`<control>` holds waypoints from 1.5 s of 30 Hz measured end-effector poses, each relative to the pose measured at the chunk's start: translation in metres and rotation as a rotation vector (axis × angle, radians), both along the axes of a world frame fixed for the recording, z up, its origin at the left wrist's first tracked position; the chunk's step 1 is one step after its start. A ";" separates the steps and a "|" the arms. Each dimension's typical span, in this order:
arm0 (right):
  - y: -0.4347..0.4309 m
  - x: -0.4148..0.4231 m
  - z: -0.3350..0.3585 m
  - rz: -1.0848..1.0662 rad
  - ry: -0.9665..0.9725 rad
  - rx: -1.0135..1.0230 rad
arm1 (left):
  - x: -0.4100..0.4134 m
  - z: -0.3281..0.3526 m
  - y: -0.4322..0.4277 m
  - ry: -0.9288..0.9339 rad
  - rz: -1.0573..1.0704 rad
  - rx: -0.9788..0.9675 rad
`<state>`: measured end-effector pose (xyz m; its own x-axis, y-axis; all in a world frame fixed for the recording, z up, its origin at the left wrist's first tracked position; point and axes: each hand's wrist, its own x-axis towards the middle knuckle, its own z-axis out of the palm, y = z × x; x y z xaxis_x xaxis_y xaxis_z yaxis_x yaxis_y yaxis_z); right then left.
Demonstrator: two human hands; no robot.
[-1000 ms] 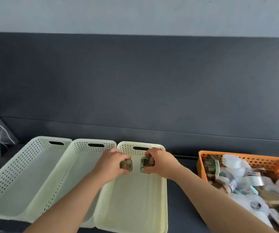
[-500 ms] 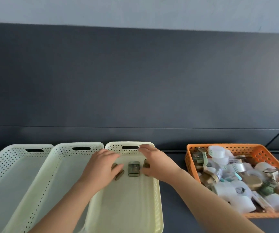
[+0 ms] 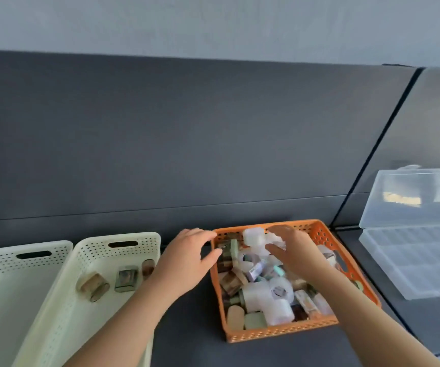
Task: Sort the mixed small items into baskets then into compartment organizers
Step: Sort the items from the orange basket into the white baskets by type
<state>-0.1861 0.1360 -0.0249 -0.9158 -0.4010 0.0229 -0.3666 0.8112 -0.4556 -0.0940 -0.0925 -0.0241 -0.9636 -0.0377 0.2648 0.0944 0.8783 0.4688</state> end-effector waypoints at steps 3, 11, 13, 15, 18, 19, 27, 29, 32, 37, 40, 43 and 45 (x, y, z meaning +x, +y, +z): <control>0.027 -0.020 -0.005 -0.024 -0.067 -0.034 | -0.033 -0.004 0.032 -0.054 -0.075 -0.060; 0.029 -0.038 -0.025 0.158 -0.152 -0.070 | -0.070 -0.024 0.062 -0.266 -0.017 -0.143; 0.021 -0.041 -0.028 0.197 -0.152 -0.042 | -0.064 -0.025 0.060 -0.253 0.004 -0.030; 0.014 -0.044 -0.029 0.216 -0.158 -0.017 | -0.056 -0.023 0.057 -0.228 0.033 0.122; 0.018 -0.050 -0.028 0.229 -0.159 -0.075 | -0.045 -0.016 0.056 -0.194 0.091 0.353; 0.023 -0.051 -0.026 0.219 -0.168 -0.112 | -0.044 -0.014 0.056 -0.182 0.109 0.417; 0.078 -0.055 -0.015 0.000 -0.175 -0.317 | -0.069 -0.005 0.096 -0.324 -0.069 0.301; 0.086 -0.054 -0.015 -0.011 -0.167 -0.302 | -0.079 -0.011 0.106 -0.389 -0.074 0.157; 0.091 -0.052 -0.019 -0.022 -0.159 -0.295 | -0.089 -0.017 0.111 -0.391 -0.092 -0.076; 0.094 -0.051 -0.021 -0.023 -0.149 -0.313 | -0.098 -0.022 0.117 -0.416 -0.173 -0.265; 0.093 -0.048 -0.018 -0.017 -0.141 -0.329 | -0.097 -0.022 0.116 -0.394 -0.171 -0.233; 0.085 -0.043 -0.014 -0.010 -0.142 -0.379 | -0.083 -0.013 0.098 -0.332 -0.131 -0.081; 0.071 -0.038 -0.009 0.014 -0.128 -0.435 | -0.066 -0.006 0.077 -0.240 -0.088 0.068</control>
<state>-0.2242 0.2070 -0.0338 -0.9167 -0.3917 0.0793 -0.2950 0.5295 -0.7953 -0.1596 -0.0150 -0.0298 -0.9989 0.0389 0.0276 0.0476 0.8373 0.5447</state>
